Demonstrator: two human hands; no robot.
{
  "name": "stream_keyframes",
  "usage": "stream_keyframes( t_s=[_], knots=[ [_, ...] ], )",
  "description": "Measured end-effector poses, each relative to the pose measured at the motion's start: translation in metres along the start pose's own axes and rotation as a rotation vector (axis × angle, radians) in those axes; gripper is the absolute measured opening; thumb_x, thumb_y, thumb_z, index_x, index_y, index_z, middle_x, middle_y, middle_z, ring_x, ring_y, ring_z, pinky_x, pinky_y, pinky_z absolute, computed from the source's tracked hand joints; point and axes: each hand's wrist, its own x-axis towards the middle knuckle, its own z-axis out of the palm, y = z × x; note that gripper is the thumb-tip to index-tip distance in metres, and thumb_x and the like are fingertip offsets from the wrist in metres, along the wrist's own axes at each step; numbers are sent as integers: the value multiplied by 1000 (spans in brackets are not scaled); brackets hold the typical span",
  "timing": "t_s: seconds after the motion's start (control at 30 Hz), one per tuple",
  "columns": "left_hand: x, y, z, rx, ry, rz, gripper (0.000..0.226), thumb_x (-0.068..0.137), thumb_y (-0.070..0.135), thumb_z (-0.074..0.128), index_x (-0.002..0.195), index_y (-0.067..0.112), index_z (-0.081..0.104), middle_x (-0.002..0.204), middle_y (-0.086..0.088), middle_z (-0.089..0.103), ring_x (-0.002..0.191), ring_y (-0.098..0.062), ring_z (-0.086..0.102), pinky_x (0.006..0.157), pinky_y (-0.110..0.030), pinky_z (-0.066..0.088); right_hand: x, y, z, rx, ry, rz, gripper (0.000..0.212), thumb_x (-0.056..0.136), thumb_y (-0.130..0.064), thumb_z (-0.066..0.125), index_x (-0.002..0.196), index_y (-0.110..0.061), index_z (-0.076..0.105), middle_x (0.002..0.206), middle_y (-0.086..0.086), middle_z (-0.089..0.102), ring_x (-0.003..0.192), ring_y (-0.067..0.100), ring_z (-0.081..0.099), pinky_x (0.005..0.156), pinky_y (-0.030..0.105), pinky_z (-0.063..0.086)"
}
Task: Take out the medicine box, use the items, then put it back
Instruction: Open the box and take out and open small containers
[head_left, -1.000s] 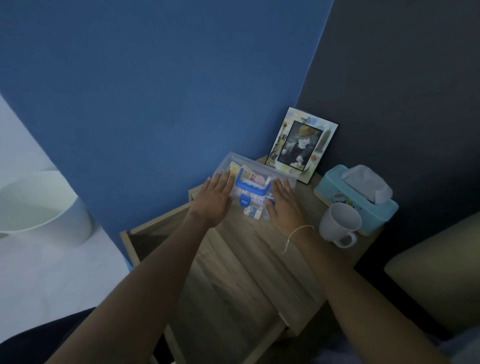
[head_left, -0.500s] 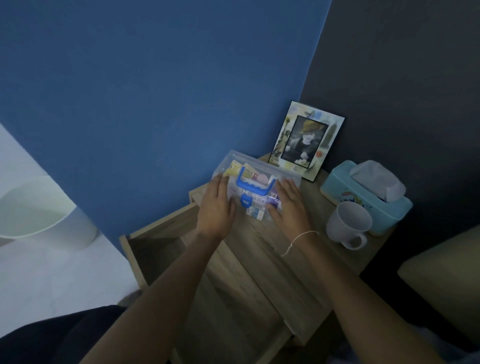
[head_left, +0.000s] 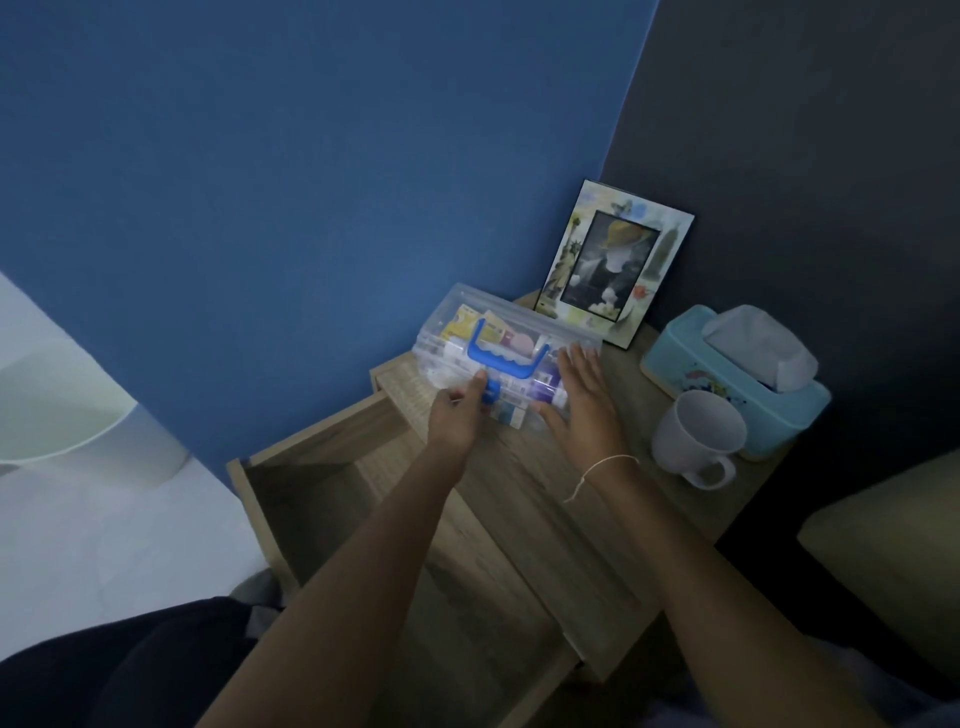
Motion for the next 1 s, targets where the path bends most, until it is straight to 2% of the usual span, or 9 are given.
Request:
stream_keyframes(
  t_s=[0.07,0.2,0.43,0.63,0.73,0.83,0.93,1.0],
  knots=[
    [0,0,-3,-24,-31,10,39,86,49,59,98,13,65,101,-9,70,96,-21,66,91,-37,52,0,0,-1,3,-1,-8,74,93,-33,54,150,-8,14,161,8,6,147,19,-4,117,28,1],
    [-1,6,-4,33,-46,27,29,90,38,55,98,12,65,103,-11,69,100,-24,64,98,-45,50,0,-1,-2,9,-4,-13,74,93,-32,55,149,-7,15,160,10,7,148,21,-3,116,28,1],
    [-2,16,1,31,-18,-54,39,89,38,53,113,7,58,116,-14,62,108,-28,60,100,-47,48,0,-2,-3,7,-16,-10,74,93,-32,55,149,-6,14,160,11,6,148,22,-3,115,25,-2],
    [-1,19,-3,30,5,-38,35,87,35,59,108,7,59,113,-16,62,108,-32,61,97,-48,51,-1,-2,-3,-2,-13,-7,74,93,-33,54,150,-7,14,161,10,7,148,20,-4,114,25,-2],
    [-1,16,-6,-21,-19,-47,29,87,38,59,102,13,57,109,-11,61,104,-29,62,90,-41,54,-1,-3,-3,1,-18,-5,73,94,-32,54,149,-7,15,160,10,7,148,21,-4,115,26,-2],
    [-2,14,-6,-3,-53,-32,36,85,48,61,99,15,55,104,-8,61,93,-22,60,86,-38,52,-1,-3,-2,-1,-22,-1,74,94,-33,54,150,-8,14,161,9,6,148,20,-5,115,26,-2],
    [-2,17,-8,-22,-84,-47,29,85,42,64,92,16,53,94,-3,60,81,-17,59,74,-31,51,-1,-3,-2,-7,-21,3,73,94,-33,53,150,-8,13,161,9,5,148,20,-5,114,25,-3],
    [-1,19,-10,-44,-124,-65,22,87,35,64,92,16,53,92,-3,60,80,-17,61,67,-27,52,-1,-4,-3,-1,-24,9,74,94,-32,54,150,-8,13,161,9,5,148,20,-5,114,25,-2]
  ],
)
